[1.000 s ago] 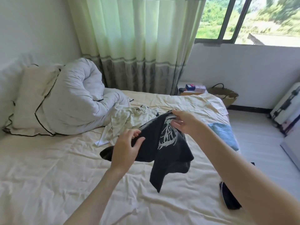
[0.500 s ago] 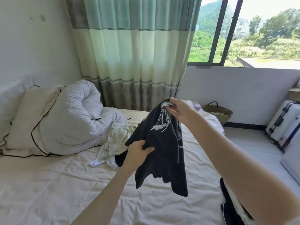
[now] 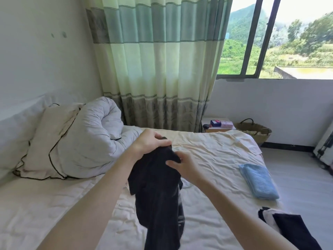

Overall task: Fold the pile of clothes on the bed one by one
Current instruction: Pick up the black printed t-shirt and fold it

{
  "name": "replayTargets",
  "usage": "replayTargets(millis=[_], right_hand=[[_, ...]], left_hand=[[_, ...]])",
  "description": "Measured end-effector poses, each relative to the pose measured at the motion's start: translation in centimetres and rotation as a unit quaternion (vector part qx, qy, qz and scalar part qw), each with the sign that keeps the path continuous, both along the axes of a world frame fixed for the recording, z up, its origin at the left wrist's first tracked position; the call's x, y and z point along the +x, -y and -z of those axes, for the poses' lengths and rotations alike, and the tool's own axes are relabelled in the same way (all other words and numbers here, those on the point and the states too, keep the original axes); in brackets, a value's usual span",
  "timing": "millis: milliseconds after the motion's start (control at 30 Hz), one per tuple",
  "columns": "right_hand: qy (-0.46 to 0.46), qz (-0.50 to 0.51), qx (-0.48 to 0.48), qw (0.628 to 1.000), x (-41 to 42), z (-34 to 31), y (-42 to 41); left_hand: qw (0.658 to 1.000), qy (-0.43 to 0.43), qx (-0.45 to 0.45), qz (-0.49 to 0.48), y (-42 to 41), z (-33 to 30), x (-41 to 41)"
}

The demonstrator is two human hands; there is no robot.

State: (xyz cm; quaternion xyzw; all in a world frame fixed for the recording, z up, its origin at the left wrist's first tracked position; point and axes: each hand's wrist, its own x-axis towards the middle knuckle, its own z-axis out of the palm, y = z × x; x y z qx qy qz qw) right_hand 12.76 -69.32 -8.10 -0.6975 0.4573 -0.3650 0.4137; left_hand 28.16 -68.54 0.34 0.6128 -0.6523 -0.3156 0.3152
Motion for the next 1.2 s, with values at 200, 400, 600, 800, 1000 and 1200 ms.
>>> replayTargets(millis=[200, 400, 600, 800, 1000, 1200], right_hand=[[0.084, -0.062, 0.036, 0.994, -0.4, -2.7, 1.5], [0.030, 0.002, 0.039, 0.999, -0.6, -3.3, 2.9], [0.008, -0.012, -0.071, 0.997, 0.9, -2.6, 1.1], [-0.058, 0.039, -0.133, 0.989, 2.9, -2.0, -0.3], [-0.023, -0.004, -0.117, 0.993, 3.1, -1.7, -0.9], [-0.087, 0.038, -0.310, 0.946, 2.6, -0.9, -1.2]], left_hand=[[0.992, -0.116, 0.040, 0.037, -1.5, -0.3, 4.7], [0.978, -0.179, 0.107, -0.004, -2.7, 1.7, 6.3], [0.978, -0.153, 0.073, -0.123, -0.9, 1.8, 4.2], [0.959, -0.240, 0.115, -0.100, 0.6, 1.7, 2.0], [0.944, -0.295, 0.107, -0.106, 0.7, 2.5, 2.5], [0.940, -0.317, 0.073, -0.105, 0.6, 3.0, 2.9]])
